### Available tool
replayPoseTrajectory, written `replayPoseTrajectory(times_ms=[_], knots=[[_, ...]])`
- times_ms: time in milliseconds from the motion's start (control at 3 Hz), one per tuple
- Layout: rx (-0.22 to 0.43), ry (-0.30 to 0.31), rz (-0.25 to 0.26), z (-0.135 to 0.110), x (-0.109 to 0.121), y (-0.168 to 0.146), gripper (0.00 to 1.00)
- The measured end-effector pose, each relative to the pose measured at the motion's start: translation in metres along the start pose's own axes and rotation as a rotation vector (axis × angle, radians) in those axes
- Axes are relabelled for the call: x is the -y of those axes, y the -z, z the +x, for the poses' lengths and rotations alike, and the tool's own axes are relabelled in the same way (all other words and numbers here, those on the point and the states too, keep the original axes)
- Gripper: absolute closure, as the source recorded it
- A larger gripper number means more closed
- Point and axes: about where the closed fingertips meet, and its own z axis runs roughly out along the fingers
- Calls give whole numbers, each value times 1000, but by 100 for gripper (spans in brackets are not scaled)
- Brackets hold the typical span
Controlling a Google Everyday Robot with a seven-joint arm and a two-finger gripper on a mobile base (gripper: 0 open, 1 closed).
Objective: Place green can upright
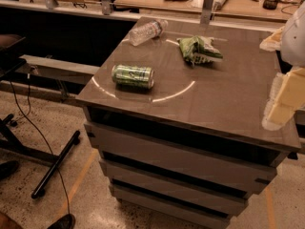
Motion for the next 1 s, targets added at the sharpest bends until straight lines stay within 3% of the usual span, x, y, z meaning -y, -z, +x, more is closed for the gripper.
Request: replayPoseTrajectory(times_ms=[333,667,1000], knots=[[0,0,0,0,0,0,0],[28,24,-17,-23,15,-28,0],[49,57,-62,-64,41,-87,0]])
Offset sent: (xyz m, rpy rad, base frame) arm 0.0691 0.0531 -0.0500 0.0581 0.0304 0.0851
